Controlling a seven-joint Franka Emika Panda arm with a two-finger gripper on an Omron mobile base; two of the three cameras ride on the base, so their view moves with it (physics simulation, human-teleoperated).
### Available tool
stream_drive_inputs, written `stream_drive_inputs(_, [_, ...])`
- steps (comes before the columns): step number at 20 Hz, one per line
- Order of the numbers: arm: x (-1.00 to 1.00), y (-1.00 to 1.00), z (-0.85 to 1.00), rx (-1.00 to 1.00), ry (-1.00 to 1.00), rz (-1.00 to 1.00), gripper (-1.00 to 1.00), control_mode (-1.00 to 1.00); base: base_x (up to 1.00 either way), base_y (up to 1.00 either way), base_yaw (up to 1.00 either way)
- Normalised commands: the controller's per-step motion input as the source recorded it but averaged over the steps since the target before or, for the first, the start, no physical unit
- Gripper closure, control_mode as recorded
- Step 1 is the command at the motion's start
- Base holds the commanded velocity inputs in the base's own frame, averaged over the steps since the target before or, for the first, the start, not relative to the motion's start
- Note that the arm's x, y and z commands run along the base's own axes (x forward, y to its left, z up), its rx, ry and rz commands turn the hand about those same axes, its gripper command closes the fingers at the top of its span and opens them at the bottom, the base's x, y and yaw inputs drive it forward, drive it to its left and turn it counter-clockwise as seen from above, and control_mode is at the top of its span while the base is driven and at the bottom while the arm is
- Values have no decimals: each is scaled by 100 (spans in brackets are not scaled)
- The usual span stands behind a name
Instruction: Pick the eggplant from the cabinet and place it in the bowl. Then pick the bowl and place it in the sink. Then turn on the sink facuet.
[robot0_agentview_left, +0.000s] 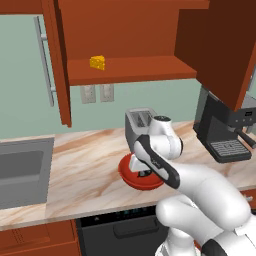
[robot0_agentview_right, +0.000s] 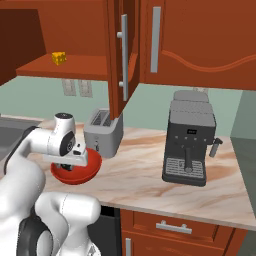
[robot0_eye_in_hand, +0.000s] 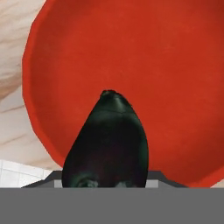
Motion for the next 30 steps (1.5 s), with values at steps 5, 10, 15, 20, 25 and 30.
stream_drive_inputs(5, [1,0,-23,0,0,9,100,-100,0,0,0])
stream_drive_inputs(10, [6,0,-23,0,-2,11,100,-100,0,0,0])
stream_drive_inputs(15, [7,0,-30,-2,-4,11,-100,-100,0,0,0])
stream_drive_inputs(20, [2,-3,-12,0,-4,11,-100,-100,0,0,0])
stream_drive_inputs(25, [0,-2,33,0,-11,10,-100,-100,0,0,0])
stream_drive_inputs(30, [-17,2,52,-1,-14,10,-100,-100,0,0,0])
